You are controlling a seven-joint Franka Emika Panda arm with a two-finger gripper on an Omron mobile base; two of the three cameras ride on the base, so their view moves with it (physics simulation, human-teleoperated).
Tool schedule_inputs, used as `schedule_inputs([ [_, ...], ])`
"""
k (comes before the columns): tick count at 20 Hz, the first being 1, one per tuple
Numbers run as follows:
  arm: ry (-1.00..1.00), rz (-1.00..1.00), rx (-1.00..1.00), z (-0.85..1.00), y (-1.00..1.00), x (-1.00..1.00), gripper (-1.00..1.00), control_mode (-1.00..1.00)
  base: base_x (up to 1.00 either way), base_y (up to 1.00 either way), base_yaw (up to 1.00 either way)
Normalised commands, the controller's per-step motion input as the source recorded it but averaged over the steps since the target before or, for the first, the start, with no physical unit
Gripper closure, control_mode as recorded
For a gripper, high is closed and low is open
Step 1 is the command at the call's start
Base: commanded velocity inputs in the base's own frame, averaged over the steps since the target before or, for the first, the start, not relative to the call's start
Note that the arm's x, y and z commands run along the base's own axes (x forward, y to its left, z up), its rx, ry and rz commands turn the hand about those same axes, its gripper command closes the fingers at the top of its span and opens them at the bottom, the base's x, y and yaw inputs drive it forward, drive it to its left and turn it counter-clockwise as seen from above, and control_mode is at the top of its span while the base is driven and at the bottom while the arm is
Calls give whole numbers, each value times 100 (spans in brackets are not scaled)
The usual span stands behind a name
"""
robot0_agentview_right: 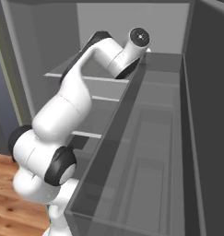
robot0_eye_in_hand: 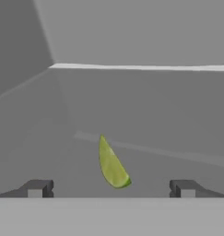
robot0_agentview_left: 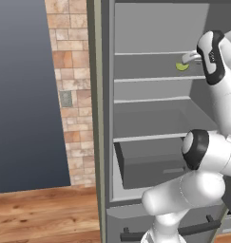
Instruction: There is a bowl on the dining counter. Grab a lemon wedge from the fridge and place it in the bowl. Then get the liquor bottle and glass cup from the cabinet and place them next to the bowl.
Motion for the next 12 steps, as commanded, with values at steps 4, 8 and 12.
schedule_inputs([
  [4, 0, 1, 0, -1, -7, 20, -100, -100, 0, 0, 0],
  [8, 0, 5, -3, -18, 0, 10, -100, -100, 0, 0, 0],
  [12, 0, 12, -10, -36, 0, 0, -100, -100, 0, 0, 0],
])
